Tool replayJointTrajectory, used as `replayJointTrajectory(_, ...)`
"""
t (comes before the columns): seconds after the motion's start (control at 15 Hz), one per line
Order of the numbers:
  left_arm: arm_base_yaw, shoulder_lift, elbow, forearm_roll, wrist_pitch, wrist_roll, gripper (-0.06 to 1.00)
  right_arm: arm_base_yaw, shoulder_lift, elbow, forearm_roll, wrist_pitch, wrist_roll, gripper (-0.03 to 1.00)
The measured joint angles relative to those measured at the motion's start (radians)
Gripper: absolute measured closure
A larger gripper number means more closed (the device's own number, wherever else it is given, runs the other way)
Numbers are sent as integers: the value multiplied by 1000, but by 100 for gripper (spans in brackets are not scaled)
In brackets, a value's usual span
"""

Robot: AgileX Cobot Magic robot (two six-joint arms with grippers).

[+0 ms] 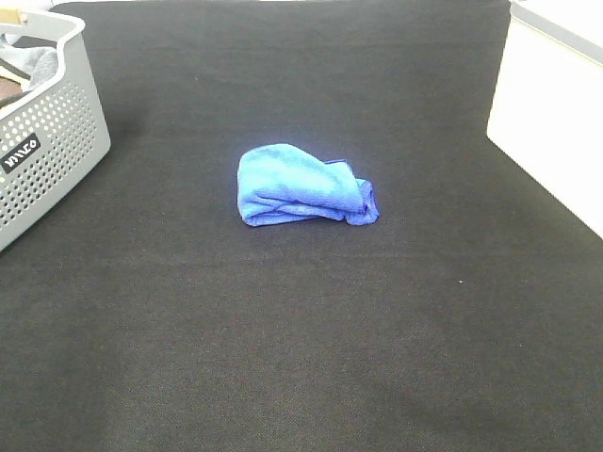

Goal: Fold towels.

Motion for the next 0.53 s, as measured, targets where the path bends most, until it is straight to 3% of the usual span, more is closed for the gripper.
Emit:
replayJointTrajectory(0.33, 0, -17, 0, 0, -3, 0, 20, -18, -7, 0, 0, 0, 0, 20)
replayJointTrajectory(0.53, 49, -122, 0, 0, -3, 0, 20, -143, -87, 0, 2, -1, 0, 20)
